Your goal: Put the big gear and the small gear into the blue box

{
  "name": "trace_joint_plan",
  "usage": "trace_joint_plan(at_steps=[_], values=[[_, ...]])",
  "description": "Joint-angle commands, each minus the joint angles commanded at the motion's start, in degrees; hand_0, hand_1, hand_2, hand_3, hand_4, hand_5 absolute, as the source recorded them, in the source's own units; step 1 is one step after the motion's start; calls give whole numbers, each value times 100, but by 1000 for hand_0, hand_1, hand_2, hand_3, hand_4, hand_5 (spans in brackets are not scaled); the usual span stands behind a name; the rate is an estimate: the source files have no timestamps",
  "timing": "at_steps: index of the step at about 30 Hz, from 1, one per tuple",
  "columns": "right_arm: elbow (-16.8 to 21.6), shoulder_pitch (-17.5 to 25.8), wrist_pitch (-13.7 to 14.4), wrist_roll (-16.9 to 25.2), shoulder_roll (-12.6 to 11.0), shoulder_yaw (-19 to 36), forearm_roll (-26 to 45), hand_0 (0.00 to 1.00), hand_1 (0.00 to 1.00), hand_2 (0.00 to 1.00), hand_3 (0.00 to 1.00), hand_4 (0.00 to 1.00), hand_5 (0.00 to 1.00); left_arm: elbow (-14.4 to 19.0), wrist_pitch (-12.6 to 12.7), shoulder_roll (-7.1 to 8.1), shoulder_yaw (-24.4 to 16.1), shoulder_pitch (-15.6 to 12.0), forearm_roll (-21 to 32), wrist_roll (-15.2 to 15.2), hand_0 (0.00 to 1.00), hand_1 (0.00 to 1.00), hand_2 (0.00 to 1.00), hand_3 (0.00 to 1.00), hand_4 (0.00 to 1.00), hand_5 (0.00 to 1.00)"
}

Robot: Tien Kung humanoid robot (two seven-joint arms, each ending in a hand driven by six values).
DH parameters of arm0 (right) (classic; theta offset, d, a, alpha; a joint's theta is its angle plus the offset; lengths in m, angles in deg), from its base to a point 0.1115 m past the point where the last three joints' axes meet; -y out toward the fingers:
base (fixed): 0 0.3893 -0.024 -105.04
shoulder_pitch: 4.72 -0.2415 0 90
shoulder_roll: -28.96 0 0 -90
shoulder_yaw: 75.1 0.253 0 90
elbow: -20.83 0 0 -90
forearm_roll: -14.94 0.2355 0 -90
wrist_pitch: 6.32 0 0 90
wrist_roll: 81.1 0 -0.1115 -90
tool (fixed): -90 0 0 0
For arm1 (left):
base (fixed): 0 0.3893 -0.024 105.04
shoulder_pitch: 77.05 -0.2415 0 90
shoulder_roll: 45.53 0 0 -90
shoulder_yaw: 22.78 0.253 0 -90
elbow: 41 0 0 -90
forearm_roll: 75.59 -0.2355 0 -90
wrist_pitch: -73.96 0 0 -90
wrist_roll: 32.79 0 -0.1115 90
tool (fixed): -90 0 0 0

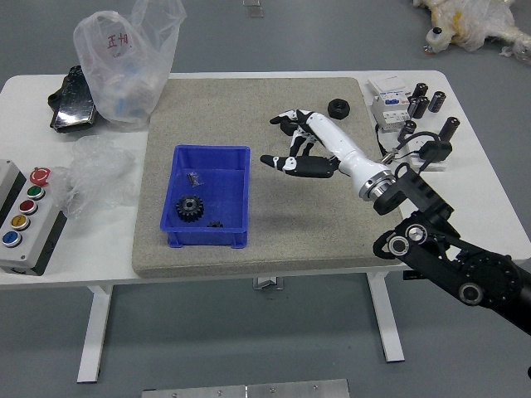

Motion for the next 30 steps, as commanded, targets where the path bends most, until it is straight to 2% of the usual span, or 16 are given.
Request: trace_joint_plan(at_steps=[3, 4, 9, 10, 12, 15, 16, 18, 21, 22, 27, 28, 30], values=[[161, 487, -163, 403, -128, 602, 641, 458, 611, 657, 698, 880, 497, -8, 10, -8, 1, -22, 3, 10, 665, 557, 531, 651, 732, 375], [189, 651, -222, 532, -151, 791, 858, 613, 668, 723, 714, 887, 530, -11, 13, -10, 3, -27, 5, 14, 665, 557, 531, 652, 733, 376], [105, 1314, -492, 1013, -124, 1509, 1762, 613, 668, 723, 714, 887, 530, -24, 28, -9, 21, -32, 22, 40, 665, 557, 531, 652, 733, 376], [74, 1437, -537, 1074, -100, 1645, 1933, 674, 704, 771, 741, 890, 549, -26, 33, -7, 37, -30, 39, 51, 665, 557, 531, 652, 733, 377], [41, 1614, -599, 1151, -67, 1894, 2240, 674, 704, 771, 741, 890, 549, -30, 38, -7, 52, -25, 52, 66, 665, 557, 531, 652, 733, 377], [53, 1706, -671, 1191, -56, 2134, 2610, 674, 704, 771, 741, 890, 549, -36, 44, -13, 101, -4, 95, 97, 665, 557, 531, 652, 733, 377], [63, 1721, -687, 1196, -57, 2174, 2691, 698, 740, 824, 790, 903, 565, -37, 47, -15, 119, 5, 112, 107, 665, 557, 531, 651, 732, 375], [94, 1759, -726, 1208, -64, 2255, 2786, 698, 740, 824, 790, 903, 565, -41, 60, -16, 193, 34, 186, 143, 665, 557, 531, 651, 732, 375], [116, 1790, -761, 1218, -69, 2320, 2811, 698, 740, 824, 790, 903, 565, -45, 66, -14, 253, 62, 235, 173, 665, 557, 531, 651, 732, 375], [122, 1798, -767, 1221, -69, 2341, 2810, 713, 764, 897, 853, 912, 572, -47, 67, -12, 264, 71, 244, 179, 665, 557, 531, 651, 732, 374], [184, 1834, -784, 1216, -80, 2452, 2750, 713, 764, 897, 853, 912, 572, -55, 90, 27, 376, 130, 362, 234, 665, 557, 531, 651, 732, 374], [199, 1840, -785, 1208, -87, 2474, 2732, 707, 767, 924, 903, 915, 579, -56, 94, 34, 394, 138, 378, 242, 665, 558, 531, 651, 731, 373], [220, 1854, -787, 1192, -99, 2529, 2706, 707, 767, 924, 903, 915, 579, -59, 103, 50, 424, 148, 412, 257, 665, 558, 531, 651, 731, 373]])
